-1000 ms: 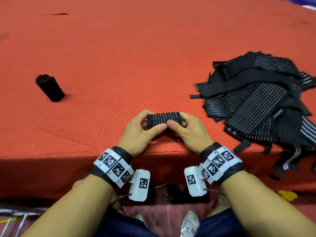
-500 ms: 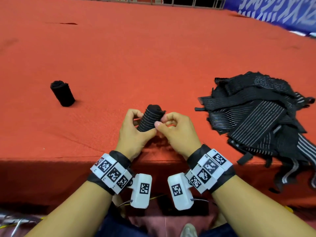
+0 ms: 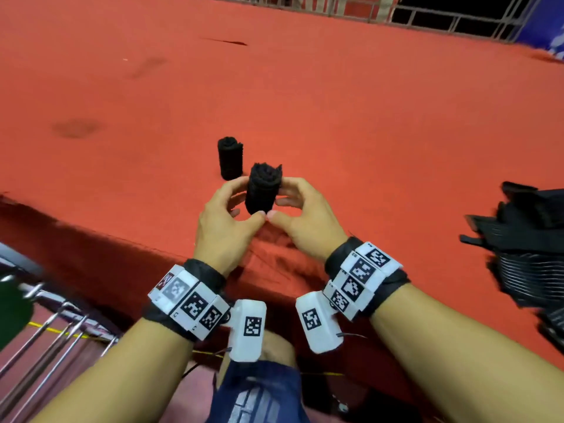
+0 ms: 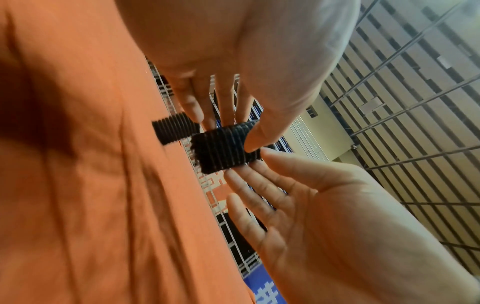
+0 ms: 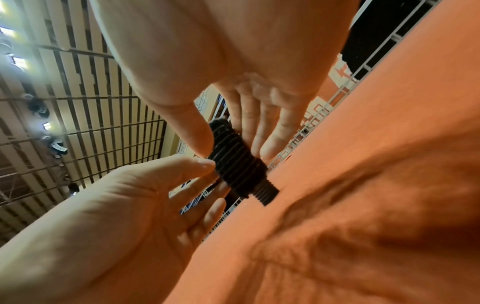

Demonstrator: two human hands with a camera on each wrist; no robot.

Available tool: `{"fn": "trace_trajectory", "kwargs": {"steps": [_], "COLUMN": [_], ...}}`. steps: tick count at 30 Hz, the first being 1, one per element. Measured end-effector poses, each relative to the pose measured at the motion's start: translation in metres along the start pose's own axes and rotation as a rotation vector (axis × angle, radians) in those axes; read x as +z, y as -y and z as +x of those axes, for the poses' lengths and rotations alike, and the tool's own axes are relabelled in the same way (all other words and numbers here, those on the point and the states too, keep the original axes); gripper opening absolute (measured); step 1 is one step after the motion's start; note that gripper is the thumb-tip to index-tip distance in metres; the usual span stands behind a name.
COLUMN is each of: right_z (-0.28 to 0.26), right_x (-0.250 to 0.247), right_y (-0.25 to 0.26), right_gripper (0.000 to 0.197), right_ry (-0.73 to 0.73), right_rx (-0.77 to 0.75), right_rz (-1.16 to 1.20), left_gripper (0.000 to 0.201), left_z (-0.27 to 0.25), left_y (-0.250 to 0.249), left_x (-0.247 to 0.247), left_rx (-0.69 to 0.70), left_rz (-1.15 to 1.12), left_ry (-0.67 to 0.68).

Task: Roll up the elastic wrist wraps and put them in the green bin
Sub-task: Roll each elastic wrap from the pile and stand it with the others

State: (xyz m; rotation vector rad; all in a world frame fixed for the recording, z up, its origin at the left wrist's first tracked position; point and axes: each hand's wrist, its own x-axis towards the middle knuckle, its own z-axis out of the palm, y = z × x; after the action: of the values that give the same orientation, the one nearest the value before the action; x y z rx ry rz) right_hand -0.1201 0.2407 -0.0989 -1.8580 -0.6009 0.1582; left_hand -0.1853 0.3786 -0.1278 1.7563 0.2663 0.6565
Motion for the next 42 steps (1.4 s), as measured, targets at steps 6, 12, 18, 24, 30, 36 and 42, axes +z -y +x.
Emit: {"fn": "trace_trajectory", "kwargs": {"steps": [6, 12, 18, 24, 30, 36, 42], "right_z": [0.045, 0.082, 0.097, 0.095, 0.086, 0.068, 0.047], "right_x": [0.047, 0.068, 0.077, 0.072, 0.063, 0.043, 0.0], "right_y": [0.013, 0.016, 0.009, 0.006, 0.016, 0.029, 0.027], "right_gripper": [0.062, 0.092, 0.118, 0.107, 0.101, 0.079, 0.038], "right_ry": [0.175, 0.288, 0.407, 0.446, 0.44, 0.406, 0.363], "right_rx": [0.011, 0.069, 0.195, 0.267, 0.26, 0.189, 0.12], "right_rz": [-0.04, -0.159, -0.186, -0.156, -0.188, -0.248, -0.519], "left_gripper": [0.069, 0.074, 0.076, 0.087, 0.08, 0.042, 0.013], "left_z": [0.043, 0.078, 0.094, 0.09, 0.081, 0.064, 0.047], "left_y": [0.024, 0.036, 0.046, 0.051, 0.033, 0.003, -0.037], "left_x": [-0.037, -0.049, -0.049, -0.049, -0.047, -0.035, 0.016], "left_rx": [-0.114, -0.161, -0.249, -0.264, -0.284, -0.197, -0.093], "left_rz": [-0.045, -0.012, 0.161, 0.241, 0.341, 0.404, 0.551], "left_ry": [-0.087, -0.107, -0.031, 0.01, -0.079, -0.158, 0.043]}}
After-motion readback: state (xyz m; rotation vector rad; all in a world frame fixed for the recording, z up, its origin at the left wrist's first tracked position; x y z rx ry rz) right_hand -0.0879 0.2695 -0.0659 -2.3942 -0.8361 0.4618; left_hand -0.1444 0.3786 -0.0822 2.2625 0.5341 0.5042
